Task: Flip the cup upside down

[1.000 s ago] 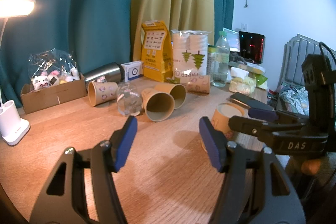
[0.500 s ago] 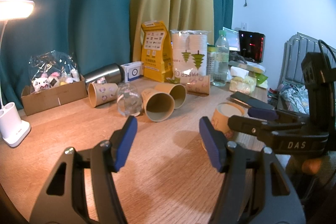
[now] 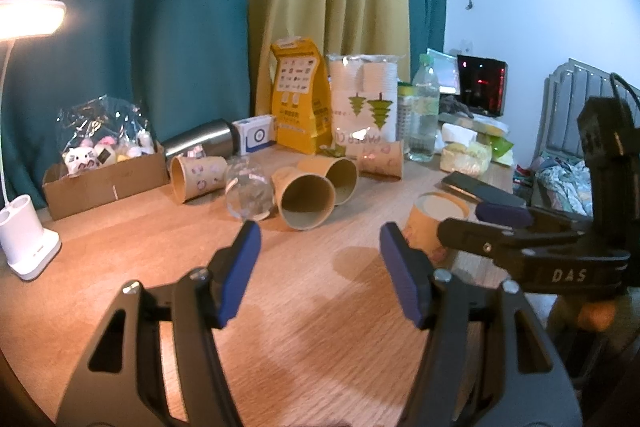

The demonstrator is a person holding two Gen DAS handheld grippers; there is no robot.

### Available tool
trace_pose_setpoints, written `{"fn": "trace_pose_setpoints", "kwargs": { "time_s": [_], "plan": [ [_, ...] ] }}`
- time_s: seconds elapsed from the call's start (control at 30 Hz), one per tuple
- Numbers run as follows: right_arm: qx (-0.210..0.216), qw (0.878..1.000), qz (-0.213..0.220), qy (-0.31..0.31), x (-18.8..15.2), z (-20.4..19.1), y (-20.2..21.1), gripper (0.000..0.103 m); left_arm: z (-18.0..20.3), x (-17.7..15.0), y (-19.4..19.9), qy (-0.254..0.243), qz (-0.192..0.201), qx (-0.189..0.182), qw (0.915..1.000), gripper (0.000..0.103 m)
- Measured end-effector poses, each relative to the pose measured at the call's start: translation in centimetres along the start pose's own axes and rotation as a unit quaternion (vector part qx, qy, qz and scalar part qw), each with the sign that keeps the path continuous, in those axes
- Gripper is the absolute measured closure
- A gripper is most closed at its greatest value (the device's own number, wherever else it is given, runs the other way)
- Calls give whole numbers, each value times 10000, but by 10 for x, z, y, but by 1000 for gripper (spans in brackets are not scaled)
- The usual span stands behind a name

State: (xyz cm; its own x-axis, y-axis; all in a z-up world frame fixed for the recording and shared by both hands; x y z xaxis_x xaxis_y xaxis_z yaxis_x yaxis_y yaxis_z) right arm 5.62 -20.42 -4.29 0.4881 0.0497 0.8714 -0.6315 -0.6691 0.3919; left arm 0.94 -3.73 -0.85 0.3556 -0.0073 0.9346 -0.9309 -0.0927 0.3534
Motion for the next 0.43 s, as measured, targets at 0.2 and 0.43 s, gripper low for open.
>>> {"fn": "trace_pose_setpoints", "kwargs": {
  "time_s": [0.2, 0.43],
  "plan": [
    [-1, 10000, 2, -4, 0, 0, 0, 18, -2, 0, 0, -14, 61, 103, 9999, 6],
    [1, 10000, 28, -14, -1, 1, 1, 18, -3, 0, 3, -4, 121, 66, 9999, 6]
  ]
}}
Point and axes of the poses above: each gripper's, at about its wrist camera, not at the fingertips, and y roughly against the way its jaws point, z to its right, x to its top, the point moved 2 cm from there along -y, roughly the way its jaws point, and after that the axes turned 15 degrees about x, right-handed, at the moved point
